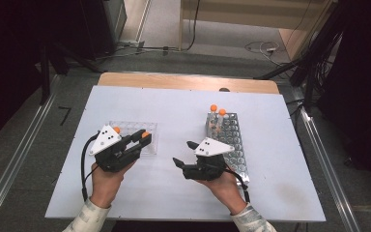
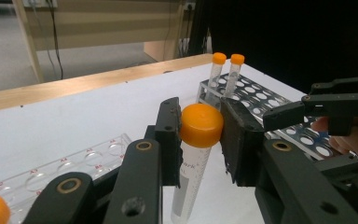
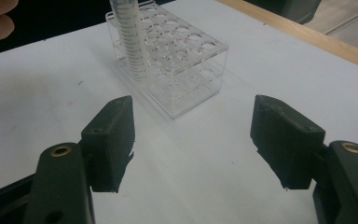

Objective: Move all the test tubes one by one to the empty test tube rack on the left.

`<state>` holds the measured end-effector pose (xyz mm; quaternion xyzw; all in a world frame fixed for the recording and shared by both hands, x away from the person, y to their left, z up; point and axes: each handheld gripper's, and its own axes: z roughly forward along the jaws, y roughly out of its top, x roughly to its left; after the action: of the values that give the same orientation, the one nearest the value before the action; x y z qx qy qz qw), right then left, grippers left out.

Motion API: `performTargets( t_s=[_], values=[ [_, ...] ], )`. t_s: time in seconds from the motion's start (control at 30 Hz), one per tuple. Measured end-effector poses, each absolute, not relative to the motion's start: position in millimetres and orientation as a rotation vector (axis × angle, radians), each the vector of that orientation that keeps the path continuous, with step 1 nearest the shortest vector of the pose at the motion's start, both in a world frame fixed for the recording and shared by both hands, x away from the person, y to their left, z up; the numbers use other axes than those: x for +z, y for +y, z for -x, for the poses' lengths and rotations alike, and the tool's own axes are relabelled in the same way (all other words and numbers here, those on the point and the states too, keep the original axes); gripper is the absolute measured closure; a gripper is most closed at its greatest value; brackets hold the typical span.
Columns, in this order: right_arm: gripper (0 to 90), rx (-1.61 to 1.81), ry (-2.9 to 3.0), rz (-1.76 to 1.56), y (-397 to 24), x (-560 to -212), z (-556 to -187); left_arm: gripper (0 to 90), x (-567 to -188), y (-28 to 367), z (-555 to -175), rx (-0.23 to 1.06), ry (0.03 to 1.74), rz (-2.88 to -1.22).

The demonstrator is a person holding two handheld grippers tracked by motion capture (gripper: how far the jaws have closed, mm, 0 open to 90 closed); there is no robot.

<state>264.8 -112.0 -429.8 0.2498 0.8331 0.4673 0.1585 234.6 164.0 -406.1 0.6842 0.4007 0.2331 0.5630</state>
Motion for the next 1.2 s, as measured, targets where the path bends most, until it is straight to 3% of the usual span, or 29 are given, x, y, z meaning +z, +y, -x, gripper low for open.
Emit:
performTargets(
  t_s=[0.57, 1.2],
  values=[
    [29.5, 1.339, 2.373, -0.72, -114, -429, -265, 69.9, -397, 181, -234, 0.573, 0.971, -1.564],
    [29.8, 1.35, 2.369, -0.722, -115, -427, -265, 69.9, -399, 207, -243, 0.689, 1.066, -1.528]
  ],
)
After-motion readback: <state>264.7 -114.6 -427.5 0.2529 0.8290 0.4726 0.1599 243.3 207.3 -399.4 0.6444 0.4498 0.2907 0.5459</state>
